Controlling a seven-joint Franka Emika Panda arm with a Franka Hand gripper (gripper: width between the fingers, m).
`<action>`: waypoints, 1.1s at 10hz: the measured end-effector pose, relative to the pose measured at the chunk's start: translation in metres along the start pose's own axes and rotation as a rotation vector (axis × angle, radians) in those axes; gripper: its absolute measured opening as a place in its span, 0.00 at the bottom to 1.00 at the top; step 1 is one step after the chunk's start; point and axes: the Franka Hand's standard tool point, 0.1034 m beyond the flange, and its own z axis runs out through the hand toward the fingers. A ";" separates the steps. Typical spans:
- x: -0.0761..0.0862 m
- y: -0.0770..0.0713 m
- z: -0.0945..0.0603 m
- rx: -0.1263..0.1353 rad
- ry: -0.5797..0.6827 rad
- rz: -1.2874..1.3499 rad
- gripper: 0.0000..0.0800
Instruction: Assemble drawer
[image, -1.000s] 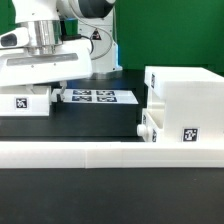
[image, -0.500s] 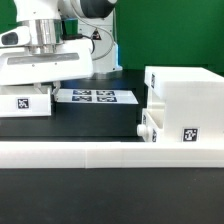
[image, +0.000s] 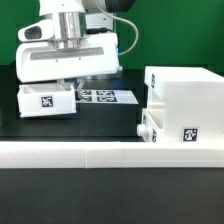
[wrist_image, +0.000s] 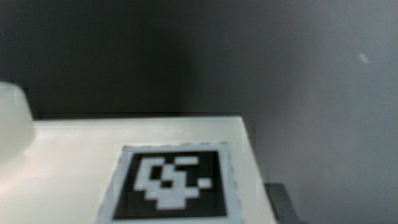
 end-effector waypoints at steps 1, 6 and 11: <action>0.012 -0.003 -0.006 0.008 -0.004 -0.017 0.06; 0.032 -0.003 -0.012 0.028 -0.017 -0.291 0.06; 0.042 -0.002 -0.011 0.024 -0.044 -0.819 0.06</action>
Offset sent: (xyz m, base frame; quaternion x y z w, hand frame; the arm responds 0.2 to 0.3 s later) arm 0.0000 0.0000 0.0000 0.0000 0.0000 0.0000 1.0000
